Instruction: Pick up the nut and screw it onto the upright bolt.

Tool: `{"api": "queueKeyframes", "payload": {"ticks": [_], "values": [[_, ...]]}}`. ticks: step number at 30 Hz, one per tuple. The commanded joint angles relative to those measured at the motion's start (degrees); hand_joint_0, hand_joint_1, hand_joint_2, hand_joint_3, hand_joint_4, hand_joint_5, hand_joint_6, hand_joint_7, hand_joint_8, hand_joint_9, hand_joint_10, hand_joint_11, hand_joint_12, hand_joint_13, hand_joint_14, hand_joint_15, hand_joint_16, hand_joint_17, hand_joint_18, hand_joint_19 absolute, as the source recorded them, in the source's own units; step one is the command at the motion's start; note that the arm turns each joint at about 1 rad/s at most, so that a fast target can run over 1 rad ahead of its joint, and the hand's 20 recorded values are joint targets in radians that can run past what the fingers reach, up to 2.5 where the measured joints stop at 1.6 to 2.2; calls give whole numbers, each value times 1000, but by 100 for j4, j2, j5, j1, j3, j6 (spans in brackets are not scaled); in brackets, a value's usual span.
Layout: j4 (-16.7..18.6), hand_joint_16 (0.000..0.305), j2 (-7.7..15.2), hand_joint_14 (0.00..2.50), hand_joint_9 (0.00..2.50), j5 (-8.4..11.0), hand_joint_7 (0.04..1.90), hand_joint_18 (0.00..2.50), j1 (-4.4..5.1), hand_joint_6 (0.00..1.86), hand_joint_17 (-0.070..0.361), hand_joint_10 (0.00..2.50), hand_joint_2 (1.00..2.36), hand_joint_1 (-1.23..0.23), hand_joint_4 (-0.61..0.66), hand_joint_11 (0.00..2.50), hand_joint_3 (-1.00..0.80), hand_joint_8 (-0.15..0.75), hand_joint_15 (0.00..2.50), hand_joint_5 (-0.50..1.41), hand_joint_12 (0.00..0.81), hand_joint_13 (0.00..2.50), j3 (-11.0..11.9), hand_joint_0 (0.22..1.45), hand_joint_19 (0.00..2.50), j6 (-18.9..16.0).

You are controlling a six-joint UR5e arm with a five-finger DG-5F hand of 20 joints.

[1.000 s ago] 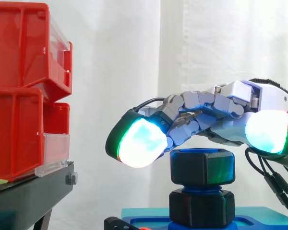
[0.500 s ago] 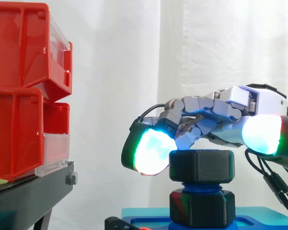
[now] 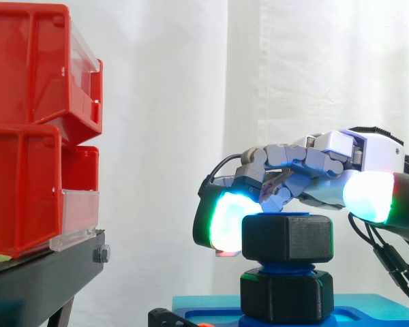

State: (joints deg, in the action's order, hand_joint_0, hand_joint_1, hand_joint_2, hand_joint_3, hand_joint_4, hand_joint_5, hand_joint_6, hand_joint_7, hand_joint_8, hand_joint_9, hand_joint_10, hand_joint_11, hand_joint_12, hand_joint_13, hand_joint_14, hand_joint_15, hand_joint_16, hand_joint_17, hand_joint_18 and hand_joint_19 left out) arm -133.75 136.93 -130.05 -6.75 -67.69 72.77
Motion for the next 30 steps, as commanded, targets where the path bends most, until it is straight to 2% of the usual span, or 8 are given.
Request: {"api": "queueKeyframes", "payload": {"ticks": [1, 8, 11, 17, 19, 22, 26, 30], "values": [[7, 14, 1, 0, 804, -30, 1239, 393, -46, 505, 32, 0, 1000, -172, 184, 0, -500, 224, 0, -6, 179, 708, 2, 515, 0, 0], [51, 14, 1, 0, 831, -91, 1241, 408, -151, 505, 31, 0, 1000, -174, 190, 0, -500, 227, 0, -7, 178, 722, 2, 515, 0, -9], [121, 14, 1, 0, 831, -91, 1171, 406, -186, 505, 32, 0, 1000, -173, 214, 0, -500, 227, 0, -18, 181, 717, 2, 514, 0, -53], [244, 16, -8, 0, 837, -267, 1069, 407, -204, 505, 36, 0, 1000, -174, 234, 0, -500, 223, 0, -39, 187, 711, 213, 508, 0, -308], [236, 16, -8, 0, 840, -337, 1058, 407, -178, 505, 36, 0, 1000, -174, 237, 0, -500, 224, 0, -42, 186, 711, 353, 508, 0, -422], [262, 16, 1, 0, 841, -337, 1043, 404, -125, 505, 37, 0, 1000, -174, 240, 0, -500, 225, 0, -42, 188, 711, 362, 508, 0, -448], [271, 16, 1, 0, 845, -284, 986, 405, -54, 505, 37, 0, 1000, -176, 243, 0, -500, 223, 0, -48, 189, 710, 204, 507, 0, -334], [341, 17, 1, 0, 843, -3, 893, 405, 95, 504, 38, 0, 1000, -176, 231, 0, -500, 220, 0, -54, 192, 709, -42, 506, 0, -246]]}}
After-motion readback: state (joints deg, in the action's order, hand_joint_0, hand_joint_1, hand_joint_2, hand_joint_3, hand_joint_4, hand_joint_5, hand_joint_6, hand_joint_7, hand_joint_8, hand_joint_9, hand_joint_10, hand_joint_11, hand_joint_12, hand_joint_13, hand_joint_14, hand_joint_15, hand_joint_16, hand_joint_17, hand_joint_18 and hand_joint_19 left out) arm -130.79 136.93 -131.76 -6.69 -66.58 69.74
